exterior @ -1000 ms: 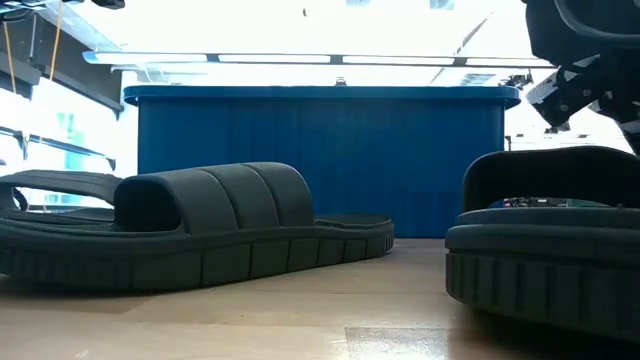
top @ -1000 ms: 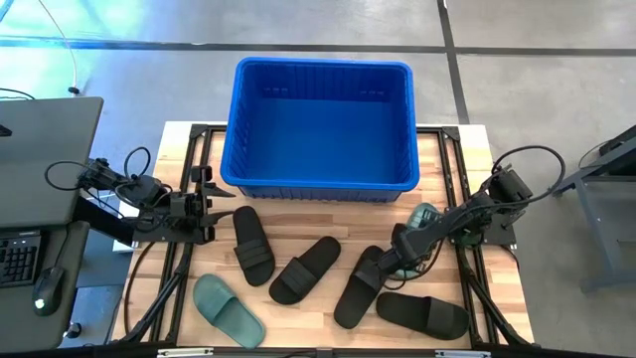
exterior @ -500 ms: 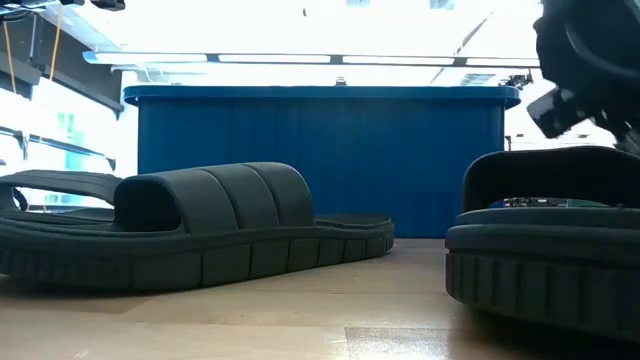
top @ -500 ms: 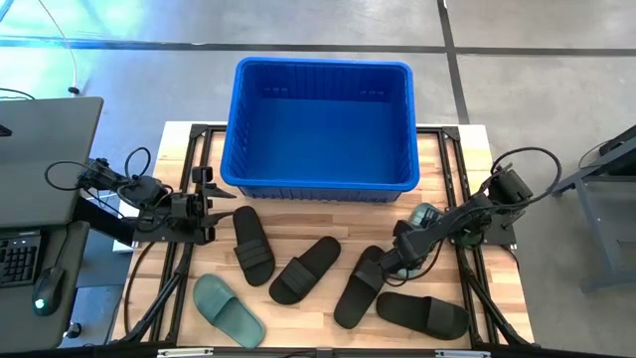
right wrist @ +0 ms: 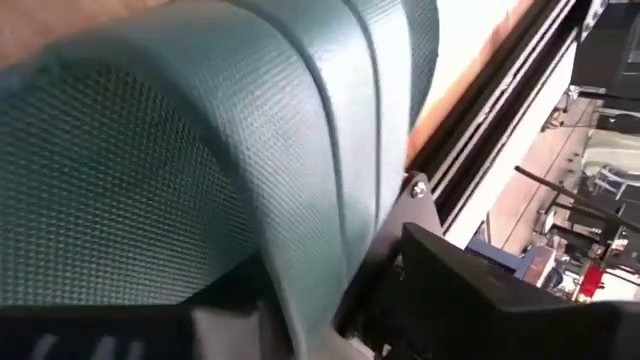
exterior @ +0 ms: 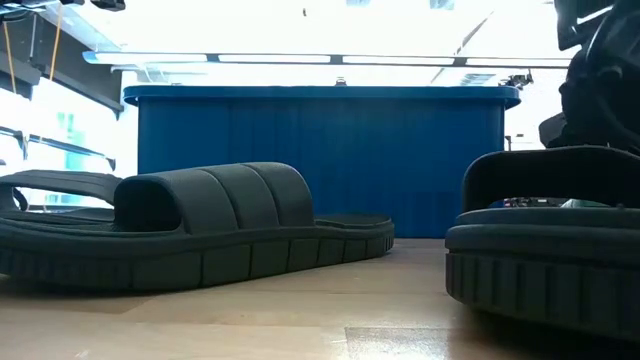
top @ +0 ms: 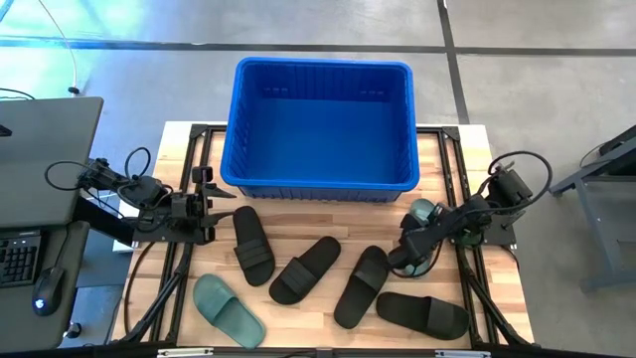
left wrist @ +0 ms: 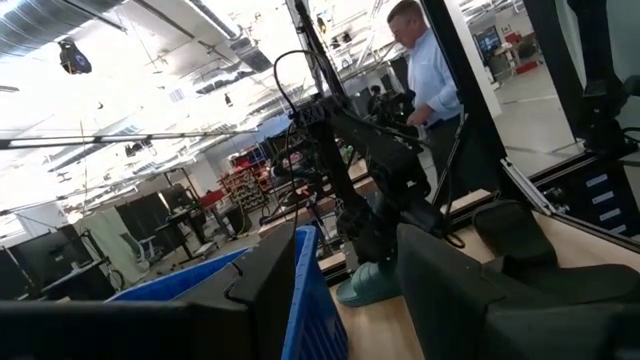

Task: Pick and place slides into bin
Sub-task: Put the top green slide into the blue container

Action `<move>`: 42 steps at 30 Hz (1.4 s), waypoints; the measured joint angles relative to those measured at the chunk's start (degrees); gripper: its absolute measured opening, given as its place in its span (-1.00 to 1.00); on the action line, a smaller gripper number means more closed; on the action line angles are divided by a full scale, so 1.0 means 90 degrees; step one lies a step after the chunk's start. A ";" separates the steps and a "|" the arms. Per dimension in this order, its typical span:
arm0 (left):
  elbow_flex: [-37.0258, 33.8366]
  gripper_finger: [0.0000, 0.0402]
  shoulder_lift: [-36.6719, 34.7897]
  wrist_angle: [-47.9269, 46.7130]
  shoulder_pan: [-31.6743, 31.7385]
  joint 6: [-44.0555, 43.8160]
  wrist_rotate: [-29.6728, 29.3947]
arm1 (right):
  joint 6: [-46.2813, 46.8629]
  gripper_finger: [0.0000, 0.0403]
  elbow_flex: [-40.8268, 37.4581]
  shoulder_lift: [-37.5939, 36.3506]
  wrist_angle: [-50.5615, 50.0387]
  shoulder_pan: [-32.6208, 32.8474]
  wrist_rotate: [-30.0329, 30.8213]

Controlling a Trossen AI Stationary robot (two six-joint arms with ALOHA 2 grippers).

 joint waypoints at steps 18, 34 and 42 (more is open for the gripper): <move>0.0000 -0.20 0.0002 -0.0002 -0.0002 -0.0008 0.0000 | 0.0055 -0.95 0.1955 0.0007 0.0305 0.0573 -0.0278; 0.0000 -0.20 0.0000 -0.0012 0.0000 -0.0005 0.0000 | -0.1812 -0.99 0.5236 0.0007 -0.0214 0.1679 0.3186; 0.0000 -0.20 0.0000 -0.0009 0.0000 -0.0002 0.0000 | -0.3177 -1.00 0.6239 0.0002 -0.1220 0.1443 0.6178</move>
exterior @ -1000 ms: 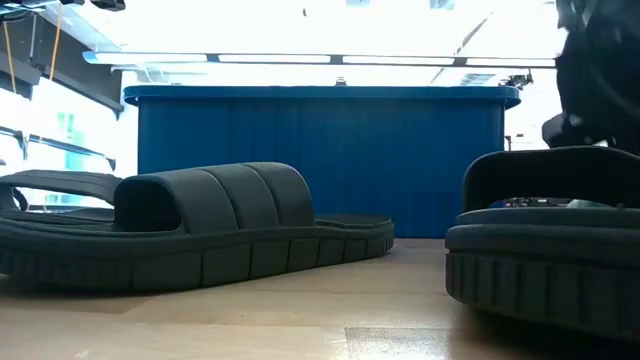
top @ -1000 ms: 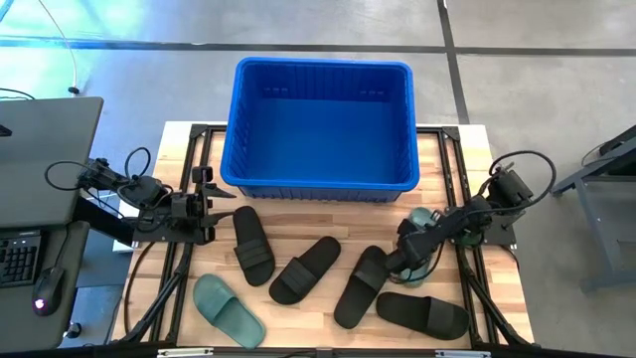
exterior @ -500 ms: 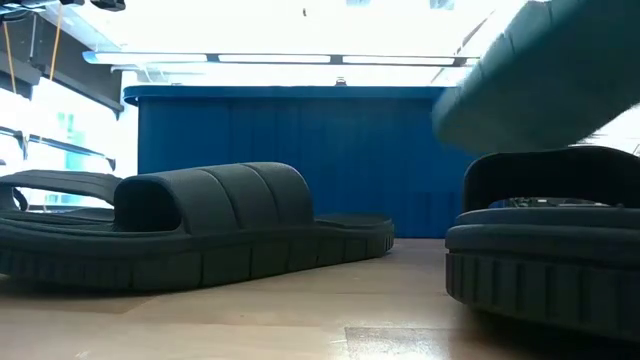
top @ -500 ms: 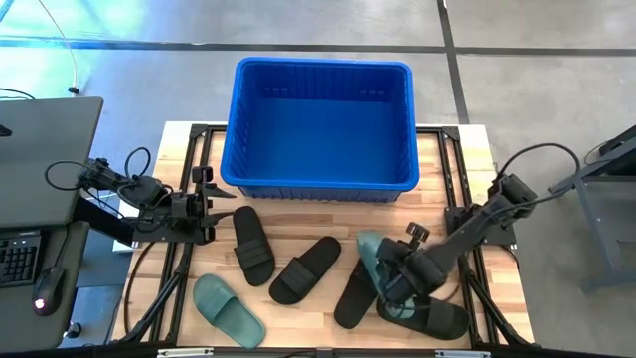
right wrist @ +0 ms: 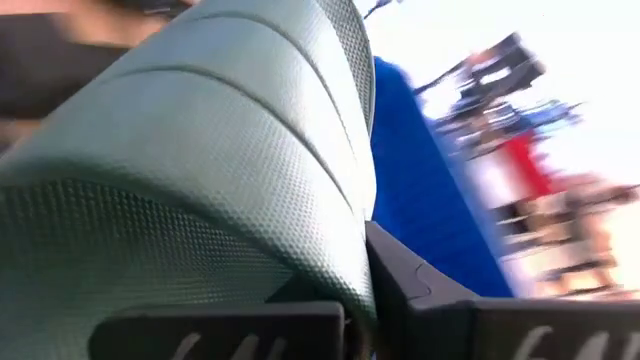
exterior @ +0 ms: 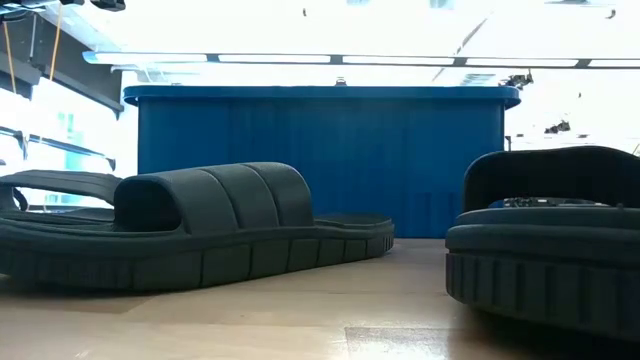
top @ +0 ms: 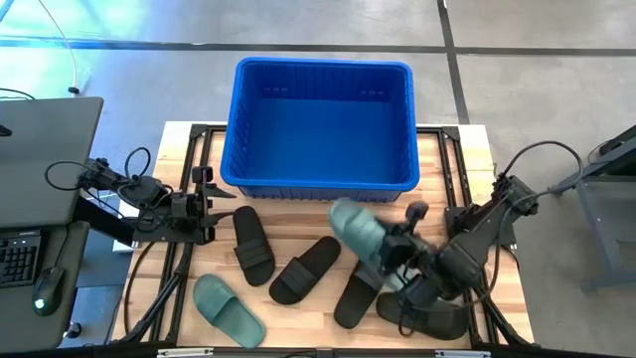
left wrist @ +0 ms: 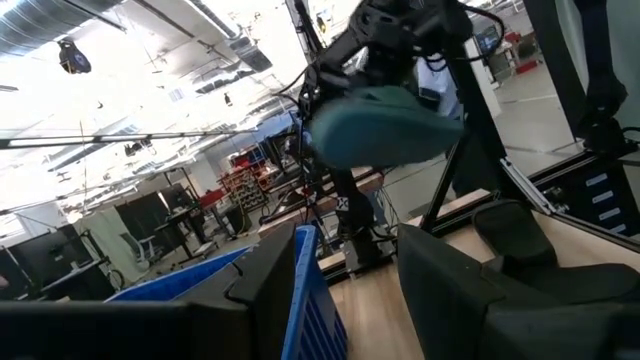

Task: Pick and place slides into bin
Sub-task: Put the top green slide into the blue container

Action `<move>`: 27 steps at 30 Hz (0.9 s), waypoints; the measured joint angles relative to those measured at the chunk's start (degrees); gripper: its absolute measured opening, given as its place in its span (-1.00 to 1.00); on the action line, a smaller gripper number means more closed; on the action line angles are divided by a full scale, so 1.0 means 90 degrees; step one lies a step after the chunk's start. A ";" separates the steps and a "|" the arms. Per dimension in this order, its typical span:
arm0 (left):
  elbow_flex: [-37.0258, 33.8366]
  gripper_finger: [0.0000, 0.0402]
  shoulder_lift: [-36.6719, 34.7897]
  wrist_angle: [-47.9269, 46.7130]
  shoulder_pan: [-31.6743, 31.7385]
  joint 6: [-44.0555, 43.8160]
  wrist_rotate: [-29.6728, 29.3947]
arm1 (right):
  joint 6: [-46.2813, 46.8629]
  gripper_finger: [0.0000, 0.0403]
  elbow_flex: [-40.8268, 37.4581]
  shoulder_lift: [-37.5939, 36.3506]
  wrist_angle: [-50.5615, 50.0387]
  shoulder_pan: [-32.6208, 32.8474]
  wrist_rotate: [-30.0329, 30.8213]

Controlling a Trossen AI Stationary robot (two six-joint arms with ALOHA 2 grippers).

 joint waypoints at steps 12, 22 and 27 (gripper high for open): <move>0.0000 -0.20 -0.0002 0.0004 -0.0002 0.0002 0.0000 | -0.2086 -1.00 0.0020 -0.0824 0.0037 -0.2723 0.0889; 0.0000 -0.20 0.0000 0.0005 0.0000 0.0002 0.0000 | -0.3898 -1.00 -0.0164 -0.1129 0.1501 -0.5876 -0.1011; 0.0000 -0.20 0.0000 0.0004 -0.0001 0.0002 0.0000 | -0.5837 -1.00 -0.0860 -0.1121 0.4234 -0.6834 -0.2554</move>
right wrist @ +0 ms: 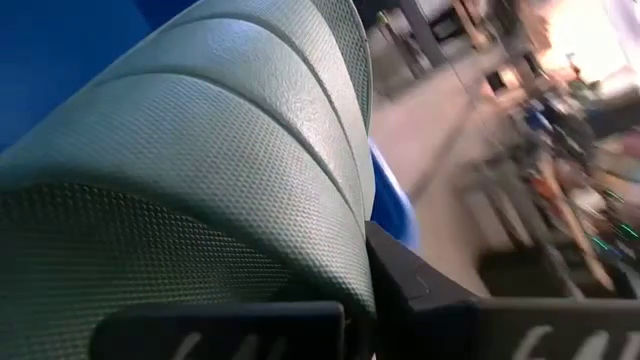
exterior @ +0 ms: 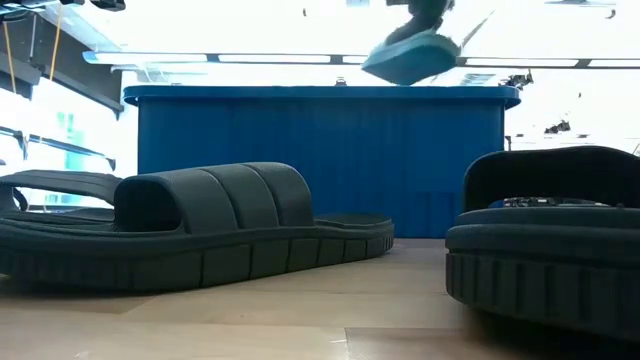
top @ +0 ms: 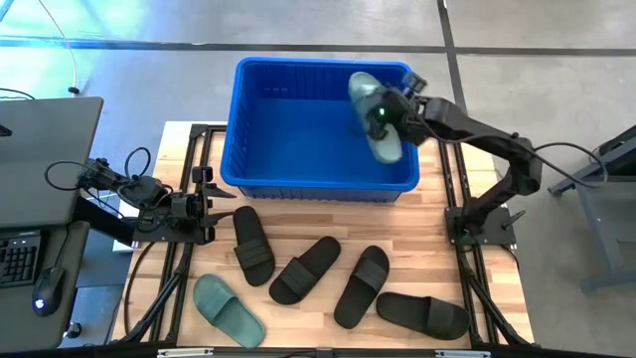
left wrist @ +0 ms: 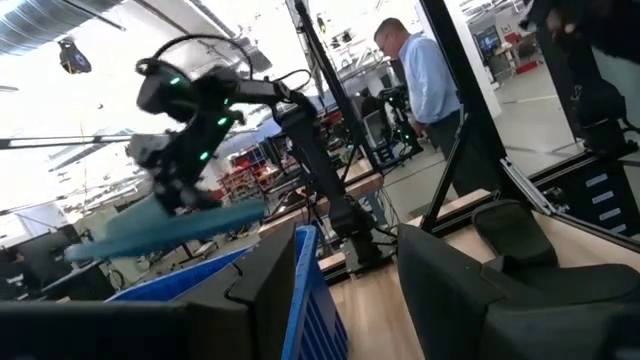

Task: Pick and place slides into bin
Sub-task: Put the top green slide into the blue container

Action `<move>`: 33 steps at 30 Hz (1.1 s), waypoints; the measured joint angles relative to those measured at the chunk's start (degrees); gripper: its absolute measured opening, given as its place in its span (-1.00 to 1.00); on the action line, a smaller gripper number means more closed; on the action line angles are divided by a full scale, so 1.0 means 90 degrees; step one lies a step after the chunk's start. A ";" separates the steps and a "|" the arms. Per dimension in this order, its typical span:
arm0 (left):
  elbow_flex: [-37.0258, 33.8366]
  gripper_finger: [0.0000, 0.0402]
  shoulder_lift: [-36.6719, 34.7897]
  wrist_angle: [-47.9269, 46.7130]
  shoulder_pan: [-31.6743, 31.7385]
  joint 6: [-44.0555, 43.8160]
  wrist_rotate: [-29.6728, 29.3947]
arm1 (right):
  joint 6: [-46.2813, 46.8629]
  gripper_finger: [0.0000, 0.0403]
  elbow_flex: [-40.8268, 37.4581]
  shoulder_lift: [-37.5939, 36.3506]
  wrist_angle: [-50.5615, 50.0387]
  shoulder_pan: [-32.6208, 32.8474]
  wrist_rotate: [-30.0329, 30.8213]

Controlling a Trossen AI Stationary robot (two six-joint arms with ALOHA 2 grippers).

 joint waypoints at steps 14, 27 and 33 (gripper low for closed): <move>0.0000 -0.20 0.0002 -0.0342 0.0001 0.0000 0.0000 | -0.0933 -1.00 -0.2665 0.0002 0.2668 -0.1144 -0.0572; 0.0000 -0.20 0.0002 -0.0313 -0.0001 -0.0017 0.0000 | -0.1144 -0.96 -0.3606 0.0005 0.3774 -0.1621 -0.1243; 0.0000 -0.20 0.0002 -0.0308 -0.0001 -0.0019 0.0000 | -0.1076 -0.77 -0.3606 0.0005 0.3774 -0.1769 -0.1640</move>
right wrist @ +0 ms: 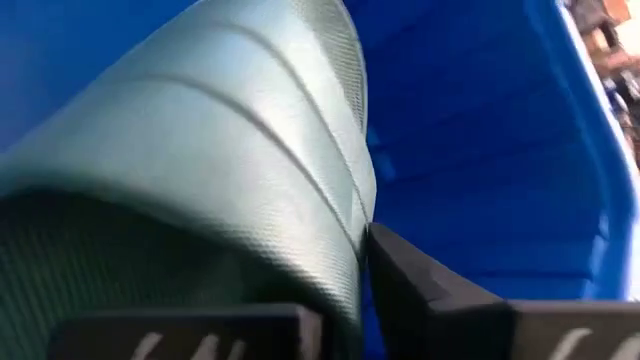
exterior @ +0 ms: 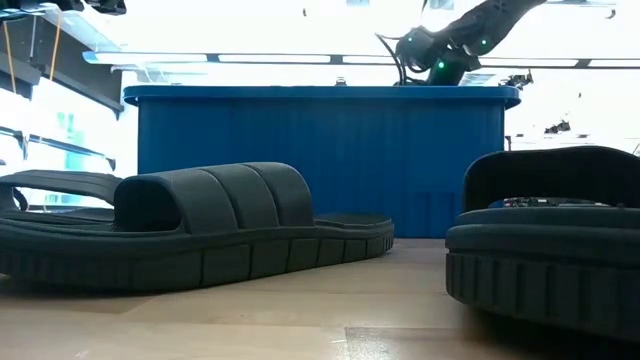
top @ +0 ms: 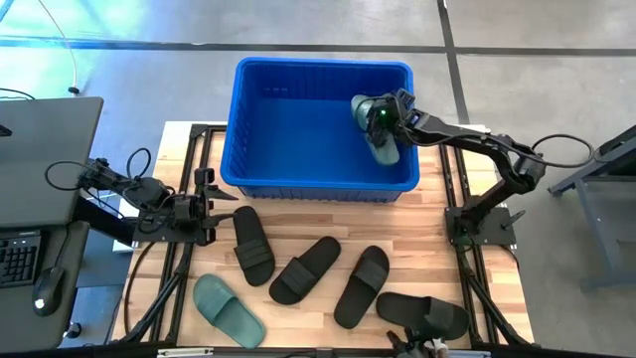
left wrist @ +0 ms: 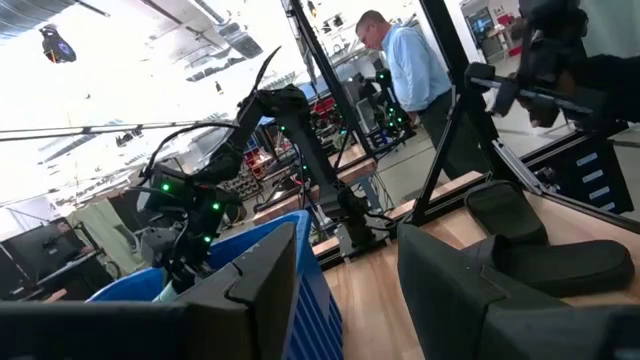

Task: Pick and place slides into bin
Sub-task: Put the top green slide into the blue container

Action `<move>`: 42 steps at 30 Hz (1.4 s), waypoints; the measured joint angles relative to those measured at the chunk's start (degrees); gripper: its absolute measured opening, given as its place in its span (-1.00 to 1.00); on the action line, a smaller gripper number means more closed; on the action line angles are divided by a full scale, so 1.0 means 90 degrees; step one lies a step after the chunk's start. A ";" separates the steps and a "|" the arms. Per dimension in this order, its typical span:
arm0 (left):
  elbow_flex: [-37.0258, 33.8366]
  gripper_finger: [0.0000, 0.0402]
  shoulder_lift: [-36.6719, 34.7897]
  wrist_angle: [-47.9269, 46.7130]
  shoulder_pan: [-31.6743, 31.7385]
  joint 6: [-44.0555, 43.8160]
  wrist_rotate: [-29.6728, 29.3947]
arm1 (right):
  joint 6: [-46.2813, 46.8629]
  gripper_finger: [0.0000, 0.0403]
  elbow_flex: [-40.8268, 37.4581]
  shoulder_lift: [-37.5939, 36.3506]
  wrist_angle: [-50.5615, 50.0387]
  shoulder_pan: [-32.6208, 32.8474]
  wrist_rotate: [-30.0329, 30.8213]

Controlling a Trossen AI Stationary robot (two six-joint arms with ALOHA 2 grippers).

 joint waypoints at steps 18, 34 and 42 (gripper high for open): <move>0.0000 -0.20 0.0000 -0.0007 0.0002 -0.0002 -0.0002 | 0.0593 -0.54 0.0018 0.0726 0.0253 -0.0448 0.0257; 0.0000 -0.20 0.0000 -0.0017 0.0002 0.0000 -0.0002 | 0.0692 -0.33 0.0286 0.0797 -0.0255 -0.0390 -0.0023; 0.0000 -0.20 0.0000 -0.0019 0.0002 0.0000 -0.0002 | 0.0946 -0.22 0.1328 0.0836 -0.1691 -0.0505 -0.1172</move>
